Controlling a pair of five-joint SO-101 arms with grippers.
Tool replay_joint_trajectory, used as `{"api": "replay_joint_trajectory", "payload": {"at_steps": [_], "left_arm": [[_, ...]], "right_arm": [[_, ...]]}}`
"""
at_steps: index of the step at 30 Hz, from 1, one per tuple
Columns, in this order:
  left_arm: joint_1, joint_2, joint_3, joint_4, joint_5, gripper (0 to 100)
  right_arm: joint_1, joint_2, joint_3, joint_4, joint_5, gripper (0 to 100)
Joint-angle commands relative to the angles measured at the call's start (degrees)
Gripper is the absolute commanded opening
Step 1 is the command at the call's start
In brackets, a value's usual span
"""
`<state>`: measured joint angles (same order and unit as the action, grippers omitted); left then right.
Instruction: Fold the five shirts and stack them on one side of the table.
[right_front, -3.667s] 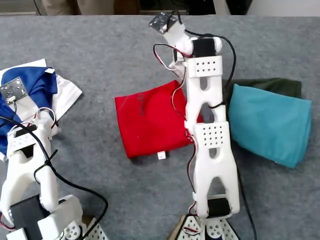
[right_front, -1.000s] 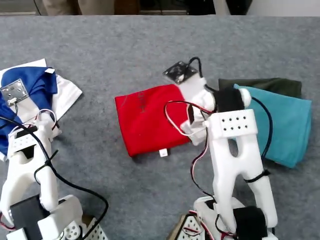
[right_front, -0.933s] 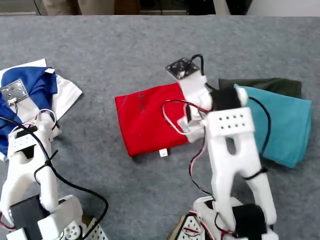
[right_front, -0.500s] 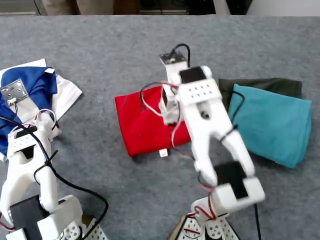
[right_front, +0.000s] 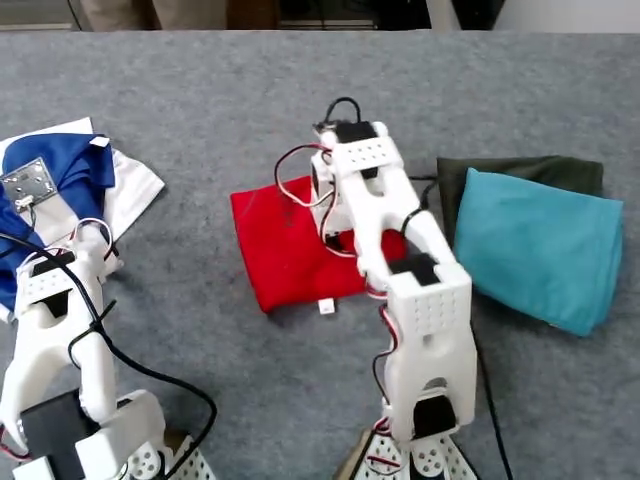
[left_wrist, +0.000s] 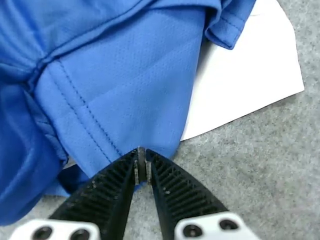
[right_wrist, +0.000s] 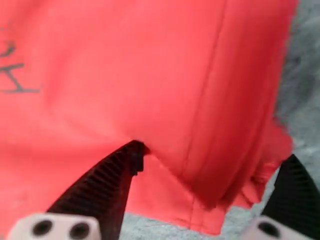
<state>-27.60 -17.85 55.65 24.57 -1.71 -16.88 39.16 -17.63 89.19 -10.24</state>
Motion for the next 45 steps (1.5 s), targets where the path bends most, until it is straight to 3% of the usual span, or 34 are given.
{"api": "replay_joint_trajectory", "payload": {"at_steps": [1, 9, 17, 28, 34, 39, 45], "left_arm": [[0.3, -0.9, -0.6, -0.7, -0.6, 2], [0.3, -0.9, -0.6, -0.7, -0.6, 2], [0.3, -0.9, -0.6, -0.8, -0.6, 2], [0.3, -0.9, -0.6, -0.8, -0.6, 2], [0.3, -0.9, -0.5, -0.8, -0.6, 2], [0.3, -0.9, -0.5, -0.8, -0.6, 2], [0.3, -0.9, -0.5, -0.8, -0.6, 2]], "right_arm": [[4.7, 2.8, -3.2, -0.3, -0.5, 40.8], [6.0, 7.5, -4.4, -0.6, -0.2, 37.4], [6.2, 7.4, -4.4, -1.2, 0.4, 4.4], [6.5, 1.9, -18.7, 12.7, 2.7, 0.4], [7.4, -6.5, -24.2, 13.1, 2.4, 0.5], [13.0, -12.7, -23.8, 13.2, 2.3, 0.5], [24.8, -19.1, -23.9, 13.2, 2.6, 0.5]]}}
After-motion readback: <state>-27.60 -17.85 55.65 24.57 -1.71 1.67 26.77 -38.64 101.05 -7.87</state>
